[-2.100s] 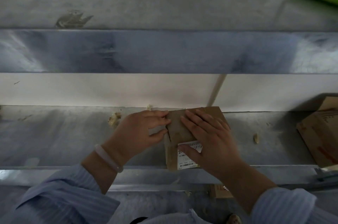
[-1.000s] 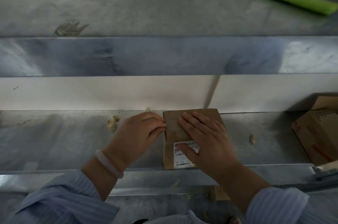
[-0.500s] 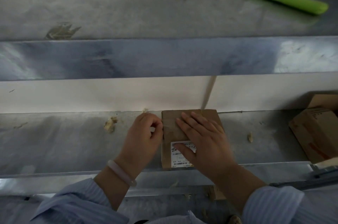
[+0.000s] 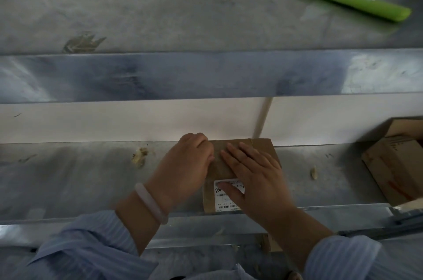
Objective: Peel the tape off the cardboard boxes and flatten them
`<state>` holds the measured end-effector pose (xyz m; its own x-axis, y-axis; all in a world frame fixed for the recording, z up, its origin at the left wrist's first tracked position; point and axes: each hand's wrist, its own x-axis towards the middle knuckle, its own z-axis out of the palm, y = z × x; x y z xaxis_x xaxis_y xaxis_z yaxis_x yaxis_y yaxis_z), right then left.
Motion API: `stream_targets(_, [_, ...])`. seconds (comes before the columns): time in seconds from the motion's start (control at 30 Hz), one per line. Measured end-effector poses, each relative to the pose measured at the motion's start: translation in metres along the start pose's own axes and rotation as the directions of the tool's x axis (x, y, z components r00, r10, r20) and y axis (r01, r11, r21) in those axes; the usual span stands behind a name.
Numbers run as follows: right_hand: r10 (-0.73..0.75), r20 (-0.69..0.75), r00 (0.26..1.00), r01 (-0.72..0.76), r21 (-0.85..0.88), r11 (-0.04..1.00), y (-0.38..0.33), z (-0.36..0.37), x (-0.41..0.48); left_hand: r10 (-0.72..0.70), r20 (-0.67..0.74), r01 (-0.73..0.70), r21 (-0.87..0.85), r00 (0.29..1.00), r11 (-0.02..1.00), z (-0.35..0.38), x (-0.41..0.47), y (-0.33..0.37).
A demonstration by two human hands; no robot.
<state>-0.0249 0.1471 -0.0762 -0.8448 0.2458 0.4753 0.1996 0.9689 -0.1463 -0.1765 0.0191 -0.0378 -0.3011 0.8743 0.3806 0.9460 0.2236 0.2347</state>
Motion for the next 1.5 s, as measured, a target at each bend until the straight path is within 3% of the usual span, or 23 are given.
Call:
stream_targets(0.07, [0.005, 0.003, 1.0, -0.005, 0.01, 1.0, 0.001, 0.0, -0.001, -0.143, -0.037, 0.135, -0.158, 0.989, 0.978, 0.007, -0.003, -0.001])
stream_targets(0.13, [0.013, 0.013, 1.0, -0.013, 0.012, 1.0, 0.002, -0.001, -0.001, -0.395, -0.014, 0.366, -0.349, 0.918, 0.863, 0.015, -0.006, -0.001])
stream_targets(0.17, [0.019, 0.02, 1.0, -0.019, 0.011, 1.0, 0.003, -0.002, -0.001, -0.532, 0.024, 0.48, -0.469, 0.846, 0.742, 0.018, -0.007, 0.0])
stream_targets(0.2, [0.027, 0.028, 0.999, -0.027, 0.01, 1.0, 0.003, -0.002, -0.001, -0.661, 0.085, 0.559, -0.62, 0.745, 0.55, 0.019, -0.007, 0.003])
stream_targets(0.27, [0.039, 0.04, 0.998, -0.039, 0.012, 0.999, 0.004, -0.002, -0.001, -0.791, 0.28, 0.536, -0.842, 0.544, 0.07, 0.017, -0.005, 0.013])
stream_targets(0.3, [0.04, 0.038, 0.998, -0.041, 0.017, 0.999, 0.005, -0.002, -0.002, -0.797, 0.346, 0.467, -0.88, 0.495, -0.092, 0.015, -0.004, 0.017])
stream_targets(0.37, [0.049, 0.022, 0.999, -0.05, 0.03, 0.998, 0.006, -0.002, -0.003, -0.792, 0.379, 0.38, -0.902, 0.479, -0.202, 0.01, -0.004, 0.021])
stream_targets(0.43, [0.086, -0.017, 0.996, -0.085, 0.063, 0.994, 0.006, -0.005, -0.001, -0.78, 0.357, 0.319, -0.924, 0.515, -0.212, 0.003, 0.0, 0.026])
stream_targets(0.57, [0.236, -0.055, 0.97, -0.211, 0.285, 0.935, 0.0, -0.015, 0.001, -0.753, 0.228, 0.206, -0.971, 0.618, -0.124, -0.017, 0.018, 0.034])
stream_targets(0.67, [0.304, 0.063, 0.951, -0.299, 0.449, 0.842, -0.001, -0.013, -0.005, -0.673, 0.24, 0.308, -0.951, 0.699, -0.018, -0.021, 0.032, 0.037])
stream_targets(0.77, [0.261, 0.055, 0.964, -0.256, 0.475, 0.842, 0.007, -0.006, -0.01, -0.629, 0.338, 0.411, -0.911, 0.7, -0.032, -0.01, 0.035, 0.044])
stream_targets(0.93, [0.257, 0.064, 0.964, -0.256, 0.474, 0.843, 0.017, -0.001, -0.012, -0.68, 0.3, 0.428, -0.904, 0.669, 0.023, 0.0, 0.037, 0.05])
stream_targets(0.97, [0.258, 0.049, 0.965, -0.251, 0.461, 0.851, 0.019, -0.001, -0.014, -0.678, 0.265, 0.445, -0.89, 0.686, 0.102, 0.0, 0.035, 0.049])
stream_targets(1.03, [0.251, 0.023, 0.968, -0.234, 0.452, 0.861, 0.02, 0.001, -0.016, -0.624, 0.126, 0.45, -0.801, 0.771, 0.394, -0.001, 0.03, 0.044])
stream_targets(1.1, [0.244, 0.022, 0.969, -0.228, 0.446, 0.865, 0.02, 0.002, -0.016, -0.496, -0.025, 0.368, -0.638, 0.868, 0.676, -0.004, 0.025, 0.038])
stream_targets(1.2, [0.245, 0.041, 0.969, -0.24, 0.408, 0.881, 0.02, 0.003, -0.014, -0.23, -0.153, 0.174, -0.313, 0.961, 0.934, -0.008, 0.023, 0.03])
stream_targets(1.27, [0.25, 0.042, 0.967, -0.246, 0.39, 0.887, 0.021, 0.004, -0.013, -0.051, -0.129, 0.041, -0.079, 0.99, 0.996, -0.008, 0.022, 0.025])
stream_targets(1.33, [0.249, 0.039, 0.968, -0.245, 0.377, 0.893, 0.022, 0.004, -0.013, 0.078, -0.081, -0.077, 0.01, 0.994, 0.997, -0.006, 0.02, 0.019])
stream_targets(1.4, [0.243, 0.023, 0.97, -0.234, 0.37, 0.899, 0.022, 0.006, -0.013, 0.122, -0.042, -0.123, -0.024, 0.992, 0.992, -0.002, 0.019, 0.015])
stream_targets(1.5, [0.238, 0.017, 0.971, -0.228, 0.356, 0.906, 0.021, 0.008, -0.012, 0.045, -0.001, -0.044, -0.157, 0.999, 0.987, -0.002, 0.017, 0.016])
